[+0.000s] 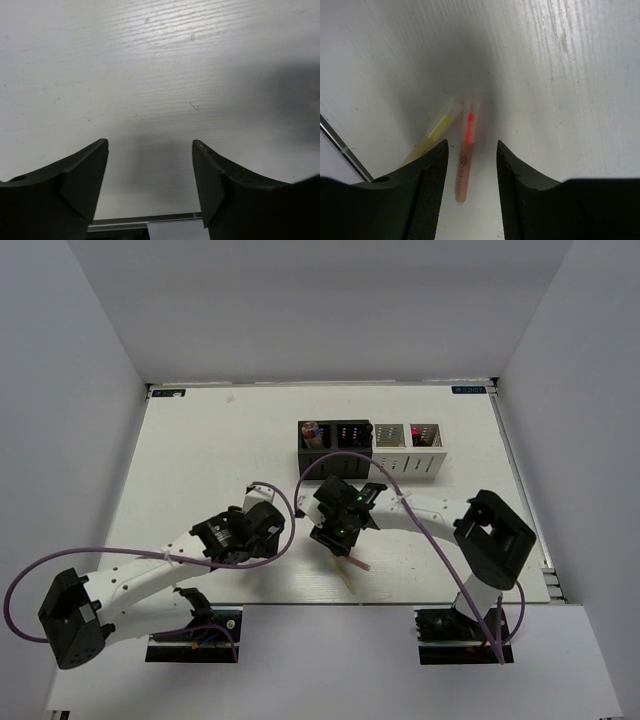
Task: Sort the stationery into containers
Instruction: Grab a piece of stationery with the right arm
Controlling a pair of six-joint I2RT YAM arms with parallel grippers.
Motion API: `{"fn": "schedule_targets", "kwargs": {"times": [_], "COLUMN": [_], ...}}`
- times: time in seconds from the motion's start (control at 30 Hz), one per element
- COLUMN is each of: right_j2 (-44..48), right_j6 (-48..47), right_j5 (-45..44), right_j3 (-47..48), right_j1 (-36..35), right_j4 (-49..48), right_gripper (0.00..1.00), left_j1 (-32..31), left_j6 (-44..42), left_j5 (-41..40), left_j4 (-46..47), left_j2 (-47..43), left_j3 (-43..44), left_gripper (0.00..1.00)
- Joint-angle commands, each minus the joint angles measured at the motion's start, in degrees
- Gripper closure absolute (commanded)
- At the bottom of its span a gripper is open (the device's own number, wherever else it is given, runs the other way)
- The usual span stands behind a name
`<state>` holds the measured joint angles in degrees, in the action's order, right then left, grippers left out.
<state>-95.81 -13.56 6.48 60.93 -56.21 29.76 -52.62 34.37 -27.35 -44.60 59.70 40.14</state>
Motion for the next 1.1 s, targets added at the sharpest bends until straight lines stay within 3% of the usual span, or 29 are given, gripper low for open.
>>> {"fn": "schedule_targets", "kwargs": {"times": [0.0, 0.1, 0.5, 0.63, 0.97, 1.07], "right_j2": [-1.6, -2.4, -5.9, -6.6, -6.4, -6.8], "right_j6": [1.3, 1.2, 0.7, -0.1, -2.5, -3.0], "right_j5": [-2.2, -3.0, -3.2, -4.7, -12.4, -14.3], "right_j3": [1.9, 2.0, 0.2, -2.5, -7.5, -7.5], "right_j1": [-1.2, -1.7, -1.5, -1.6, -1.5, -1.4], "right_j4": [-0.8, -1.0, -2.3, -3.4, -5.8, -6.1], "right_gripper": [0.53, 0.53, 0.58, 0.64, 0.99, 1.0], "left_j1": [0.1, 0.1, 0.1, 0.1, -0.4, -0.9], "left_j6": [1.9, 2.2, 3.1, 3.1, 3.6, 4.0], "left_j5": [-1.8, -1.9, -1.1, -1.3, 0.0, 0.1], "left_j4": [-1.2, -1.5, -1.7, -2.1, 0.0, 0.5], "left_j2": [-3.3, -5.8, -9.2, -10.6, -10.4, -10.0], "left_j3": [-2.0, -3.4, -5.8, -5.7, -6.0, -6.2], "left_gripper": [0.2, 0.11, 0.07, 0.06, 0.06, 0.06]}}
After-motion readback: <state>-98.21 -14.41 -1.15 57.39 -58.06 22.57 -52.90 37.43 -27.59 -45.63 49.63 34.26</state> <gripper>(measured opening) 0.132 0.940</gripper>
